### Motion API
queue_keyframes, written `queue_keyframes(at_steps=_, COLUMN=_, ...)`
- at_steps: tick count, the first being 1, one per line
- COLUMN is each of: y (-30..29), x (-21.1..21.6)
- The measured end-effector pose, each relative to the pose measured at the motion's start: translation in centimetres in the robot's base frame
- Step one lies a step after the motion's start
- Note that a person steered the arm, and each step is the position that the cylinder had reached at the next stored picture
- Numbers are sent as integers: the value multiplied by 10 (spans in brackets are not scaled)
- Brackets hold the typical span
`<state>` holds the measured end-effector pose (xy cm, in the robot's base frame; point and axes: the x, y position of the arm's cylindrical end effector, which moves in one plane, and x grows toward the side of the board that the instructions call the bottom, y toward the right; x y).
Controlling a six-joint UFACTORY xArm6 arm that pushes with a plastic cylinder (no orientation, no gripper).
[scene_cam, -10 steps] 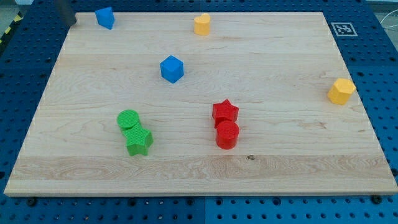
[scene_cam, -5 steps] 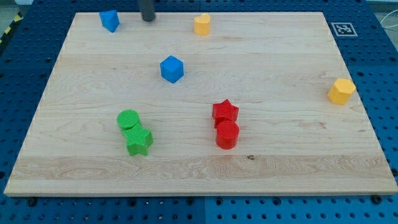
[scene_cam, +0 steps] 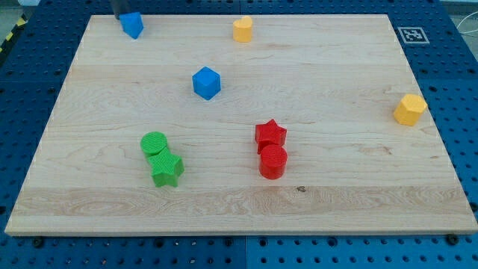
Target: Push the blue triangle towards the blue cube
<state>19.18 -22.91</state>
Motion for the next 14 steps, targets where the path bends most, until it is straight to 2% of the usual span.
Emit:
queue_keyframes(at_steps=1, y=38, x=2)
queue_keyframes(at_steps=2, y=76, x=27)
queue_keyframes(at_steps=3, y=75, x=38)
queue_keyframes(at_steps=4, y=43, x=5)
queue_keyframes(at_steps=5, y=32, x=0)
queue_keyframes(at_steps=6, y=2, x=0)
queue_keyframes(at_steps=7, y=-4, x=6)
queue_keyframes(at_steps=10, y=60, x=54)
queue_keyframes(at_steps=11, y=55, x=68)
queue_keyframes(at_steps=13, y=-21, x=27)
queue_keyframes(at_steps=14, y=-20, x=44)
